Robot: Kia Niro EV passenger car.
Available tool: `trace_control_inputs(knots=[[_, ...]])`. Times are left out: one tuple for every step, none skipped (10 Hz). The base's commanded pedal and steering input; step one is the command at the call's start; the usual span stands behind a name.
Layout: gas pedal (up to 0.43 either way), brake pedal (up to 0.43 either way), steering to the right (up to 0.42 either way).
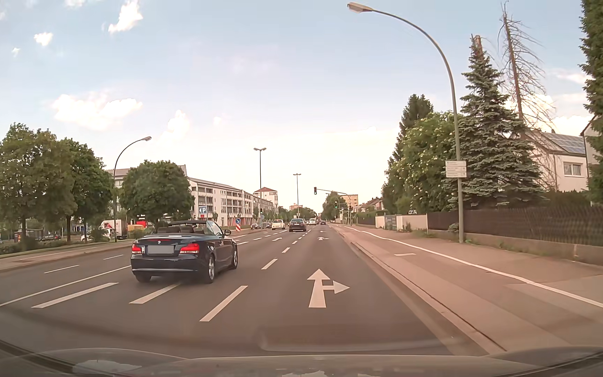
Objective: Follow the waypoints while adhering to traffic rules and regulations
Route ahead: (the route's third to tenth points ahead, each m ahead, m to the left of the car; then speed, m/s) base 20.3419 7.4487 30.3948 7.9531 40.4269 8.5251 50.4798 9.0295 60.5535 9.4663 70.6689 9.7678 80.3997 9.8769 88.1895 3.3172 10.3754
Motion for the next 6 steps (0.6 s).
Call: trace_control_inputs(knots=[[0.039,0.018,-0.002],[0.0,0.018,-0.002],[0.0,0.018,-0.002],[0.0,0.018,-0.002],[0.0,0.018,-0.002],[0.0,0.018,-0.002]])
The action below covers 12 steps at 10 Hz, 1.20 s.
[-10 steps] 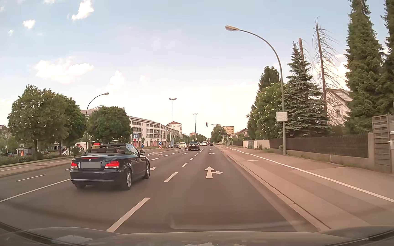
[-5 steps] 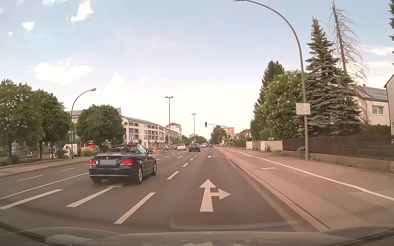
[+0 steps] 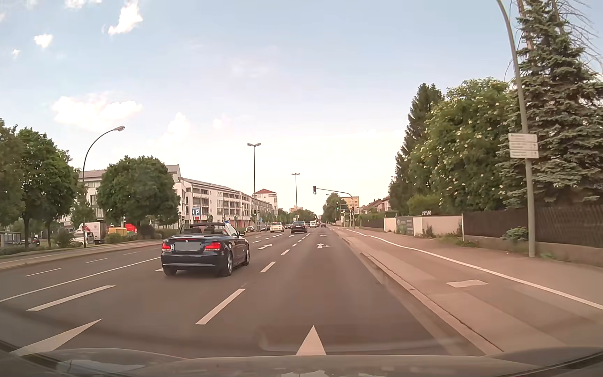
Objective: Follow the waypoints while adhering to traffic rules and regulations
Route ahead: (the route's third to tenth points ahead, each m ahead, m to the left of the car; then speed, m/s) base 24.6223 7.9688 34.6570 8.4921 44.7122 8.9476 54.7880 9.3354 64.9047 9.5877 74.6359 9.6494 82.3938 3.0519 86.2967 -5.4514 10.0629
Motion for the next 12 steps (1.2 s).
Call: trace_control_inputs(knots=[[0.0,0.018,-0.002],[0.0,0.018,-0.002],[0.0,0.018,-0.003],[0.0,0.018,-0.002],[0.0,0.018,-0.002],[0.0,0.018,-0.002],[0.0,0.018,-0.002],[0.0,0.018,-0.003],[0.0,0.018,-0.003],[0.0,0.018,-0.002],[0.0,0.018,-0.003],[0.0,0.018,-0.003]])
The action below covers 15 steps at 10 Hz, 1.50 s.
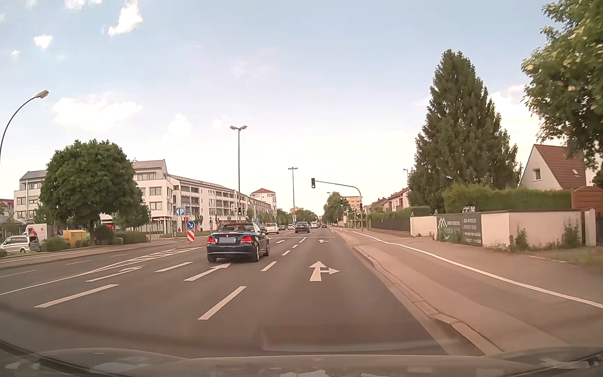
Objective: Follow the waypoints while adhering to traffic rules and regulations
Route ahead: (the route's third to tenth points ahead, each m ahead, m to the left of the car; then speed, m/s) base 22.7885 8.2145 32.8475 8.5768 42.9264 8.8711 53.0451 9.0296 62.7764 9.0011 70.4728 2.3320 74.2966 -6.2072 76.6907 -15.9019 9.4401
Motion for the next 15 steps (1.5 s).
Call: trace_control_inputs(knots=[[0.0,0.018,-0.005],[0.0,0.018,-0.005],[0.0,0.018,-0.005],[0.0,0.018,-0.004],[0.0,0.018,-0.003],[0.0,0.018,-0.003],[0.0,0.018,-0.002],[0.0,0.024,-0.002],[0.0,0.018,-0.001],[0.0,0.024,0.0],[0.0,0.024,0.0],[0.0,0.024,-0.001],[0.0,0.018,-0.001],[0.0,0.024,-0.001],[0.0,0.024,-0.001]])
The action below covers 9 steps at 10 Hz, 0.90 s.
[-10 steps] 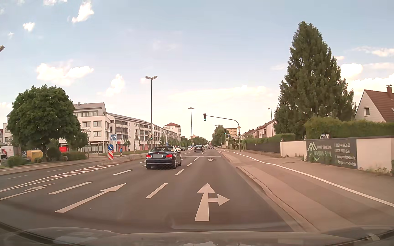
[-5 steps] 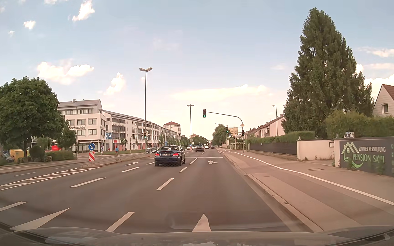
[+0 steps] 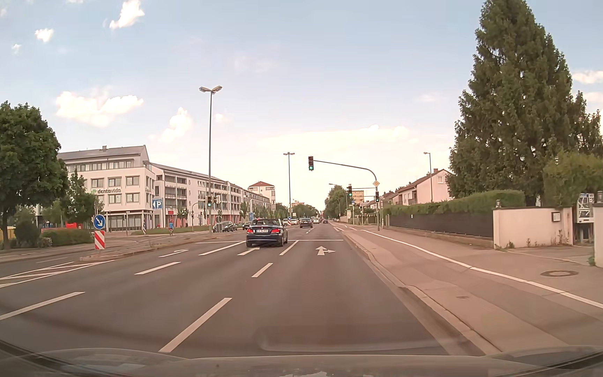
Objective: Follow the waypoints while adhering to traffic rules and regulations
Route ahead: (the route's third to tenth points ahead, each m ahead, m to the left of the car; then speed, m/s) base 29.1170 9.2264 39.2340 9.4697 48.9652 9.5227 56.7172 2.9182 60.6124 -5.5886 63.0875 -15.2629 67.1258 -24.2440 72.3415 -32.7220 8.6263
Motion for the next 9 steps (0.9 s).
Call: trace_control_inputs(knots=[[0.0,0.018,-0.002],[0.0,0.018,-0.003],[0.0,0.018,-0.005],[0.0,0.018,-0.007],[0.0,0.024,-0.008],[0.0,0.018,-0.006],[0.0,0.024,-0.001],[0.0,0.024,-0.002],[0.0,0.024,0.001]])
